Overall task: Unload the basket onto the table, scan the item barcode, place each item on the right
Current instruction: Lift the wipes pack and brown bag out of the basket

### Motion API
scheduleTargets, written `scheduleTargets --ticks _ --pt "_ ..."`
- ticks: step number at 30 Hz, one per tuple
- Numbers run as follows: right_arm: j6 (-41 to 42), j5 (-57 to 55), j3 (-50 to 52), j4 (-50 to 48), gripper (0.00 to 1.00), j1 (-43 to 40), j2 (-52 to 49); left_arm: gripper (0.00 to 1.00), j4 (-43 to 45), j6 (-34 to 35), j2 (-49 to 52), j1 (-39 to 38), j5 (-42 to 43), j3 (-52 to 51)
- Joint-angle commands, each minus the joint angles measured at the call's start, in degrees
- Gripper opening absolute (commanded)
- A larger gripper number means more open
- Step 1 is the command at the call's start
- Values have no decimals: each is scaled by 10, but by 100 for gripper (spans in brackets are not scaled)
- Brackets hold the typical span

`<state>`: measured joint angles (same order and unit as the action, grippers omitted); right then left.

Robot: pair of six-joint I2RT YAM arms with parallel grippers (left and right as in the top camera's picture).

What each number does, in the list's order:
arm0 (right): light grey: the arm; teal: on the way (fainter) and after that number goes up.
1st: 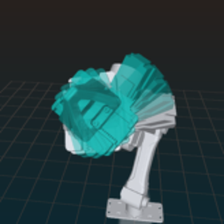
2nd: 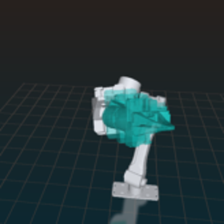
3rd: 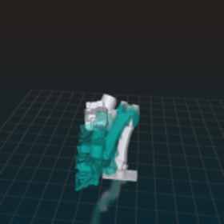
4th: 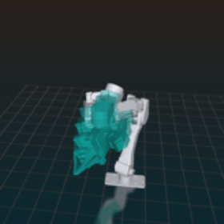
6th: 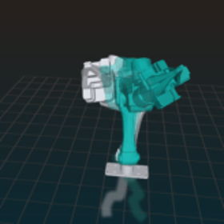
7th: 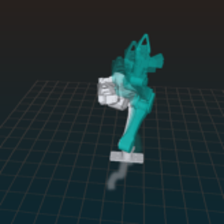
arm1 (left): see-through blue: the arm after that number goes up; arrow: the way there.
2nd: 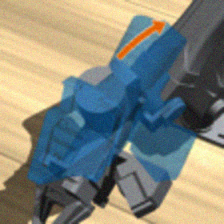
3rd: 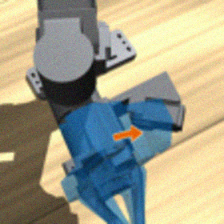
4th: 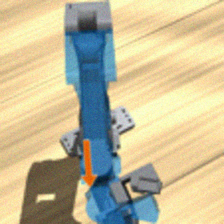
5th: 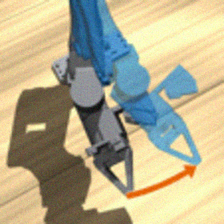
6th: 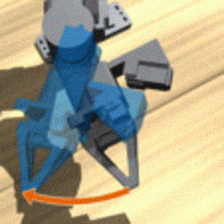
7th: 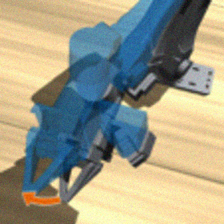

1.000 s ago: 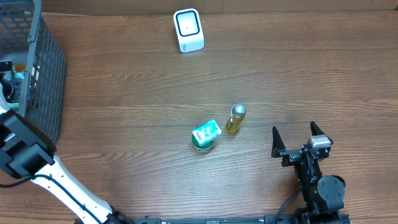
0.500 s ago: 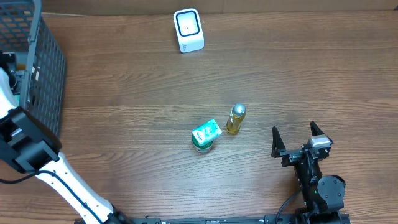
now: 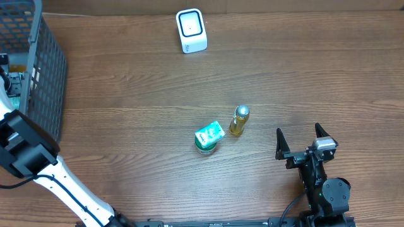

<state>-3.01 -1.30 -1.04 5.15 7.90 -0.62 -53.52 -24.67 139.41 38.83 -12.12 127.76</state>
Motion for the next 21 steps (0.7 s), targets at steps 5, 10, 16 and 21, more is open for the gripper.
scheduleTargets --ticks 5,10,16,21 --pt "-1 1 6 -3 100 -2 5 99 3 -24 -10 17 28 9" --pt "-1 1 6 -4 100 -2 5 99 5 -24 -9 26 45 9" --pt "-1 1 6 -4 100 -2 5 100 6 -24 17 33 62 8" --pt "-1 1 6 -4 100 -2 5 100 -11 -23 56 33 62 8"
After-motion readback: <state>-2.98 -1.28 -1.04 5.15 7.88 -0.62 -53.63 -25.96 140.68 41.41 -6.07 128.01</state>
